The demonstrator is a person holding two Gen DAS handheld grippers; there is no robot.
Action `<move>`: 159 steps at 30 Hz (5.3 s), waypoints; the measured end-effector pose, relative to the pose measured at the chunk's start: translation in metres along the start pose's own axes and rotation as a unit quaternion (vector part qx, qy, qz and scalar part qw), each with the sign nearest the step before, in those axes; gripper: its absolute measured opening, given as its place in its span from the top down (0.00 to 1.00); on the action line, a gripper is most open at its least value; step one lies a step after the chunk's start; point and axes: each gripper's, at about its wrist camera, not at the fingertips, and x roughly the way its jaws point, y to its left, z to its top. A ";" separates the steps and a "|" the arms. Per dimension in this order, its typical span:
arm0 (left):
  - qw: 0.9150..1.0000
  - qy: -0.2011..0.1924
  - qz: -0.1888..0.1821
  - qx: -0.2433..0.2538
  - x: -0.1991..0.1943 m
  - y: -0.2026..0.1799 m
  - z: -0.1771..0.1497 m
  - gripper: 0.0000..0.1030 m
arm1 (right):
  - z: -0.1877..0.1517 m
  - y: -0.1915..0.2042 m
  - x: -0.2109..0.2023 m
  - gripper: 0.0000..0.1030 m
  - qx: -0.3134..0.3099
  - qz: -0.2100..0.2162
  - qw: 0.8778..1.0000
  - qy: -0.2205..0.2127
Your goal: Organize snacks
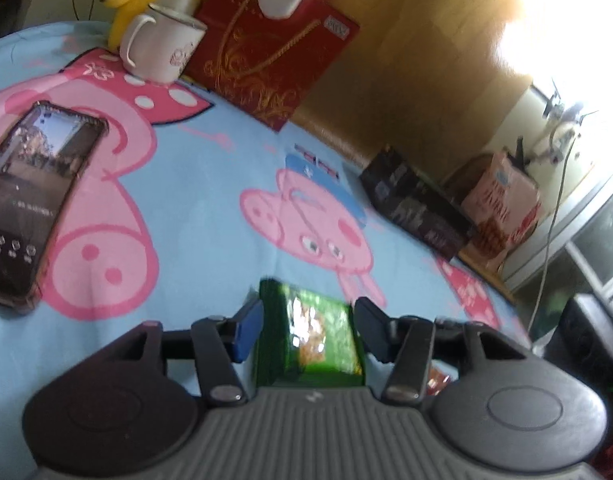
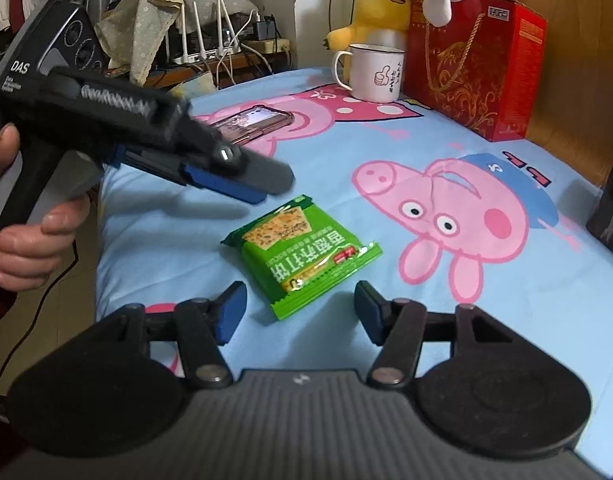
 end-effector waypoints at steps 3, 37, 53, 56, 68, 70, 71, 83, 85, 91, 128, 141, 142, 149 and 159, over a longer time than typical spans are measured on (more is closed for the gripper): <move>1.000 0.016 -0.001 -0.008 0.006 0.002 -0.009 0.62 | -0.001 0.001 0.001 0.42 -0.006 0.002 1.000 -0.006; 0.984 -0.009 -0.032 0.177 0.231 -0.211 0.138 0.40 | 0.022 -0.216 -0.057 0.55 0.047 -0.287 0.939 -0.186; 0.988 0.046 -0.053 0.140 0.144 -0.137 0.048 0.40 | -0.048 -0.162 -0.073 0.50 0.162 -0.167 0.964 -0.130; 0.989 0.061 -0.051 0.125 0.119 -0.118 0.022 0.40 | -0.065 -0.147 -0.078 0.50 0.199 -0.129 0.965 -0.113; 0.992 0.077 -0.060 0.081 0.067 -0.096 -0.039 0.42 | -0.092 -0.060 -0.094 0.49 0.186 -0.036 0.977 -0.103; 0.991 0.081 -0.065 0.085 0.061 -0.099 -0.048 0.42 | -0.093 -0.055 -0.096 0.49 0.191 -0.032 0.976 -0.104; 0.991 0.084 -0.068 0.085 0.058 -0.100 -0.051 0.42 | -0.093 -0.056 -0.097 0.49 0.197 -0.031 0.974 -0.104; 0.987 0.095 -0.115 0.060 0.051 -0.107 -0.077 0.37 | -0.121 -0.067 -0.118 0.54 0.319 0.045 0.939 -0.124; 0.987 0.091 -0.110 0.078 0.051 -0.113 -0.079 0.34 | -0.121 -0.069 -0.115 0.60 0.328 0.043 0.935 -0.128; 0.986 0.097 -0.122 0.054 0.054 -0.109 -0.074 0.34 | -0.126 -0.084 -0.113 0.83 0.379 0.045 0.915 -0.133; 0.979 0.050 -0.161 0.115 0.168 -0.220 0.119 0.78 | -0.025 -0.263 -0.180 0.88 0.456 0.061 0.849 -0.261; 0.989 0.069 -0.033 0.124 0.312 -0.206 0.165 0.75 | 0.015 -0.352 -0.086 0.83 0.363 -0.101 0.908 -0.185; 0.989 0.065 -0.022 0.130 0.314 -0.207 0.164 0.71 | 0.016 -0.352 -0.080 0.82 0.348 -0.119 0.913 -0.175; 0.985 -0.006 0.014 0.170 0.280 -0.226 0.164 0.66 | 0.018 -0.331 -0.109 0.64 0.294 -0.197 0.909 -0.220; 0.969 -0.005 0.035 0.244 0.206 -0.251 0.067 0.41 | -0.056 -0.231 -0.144 0.58 0.283 -0.190 0.908 -0.243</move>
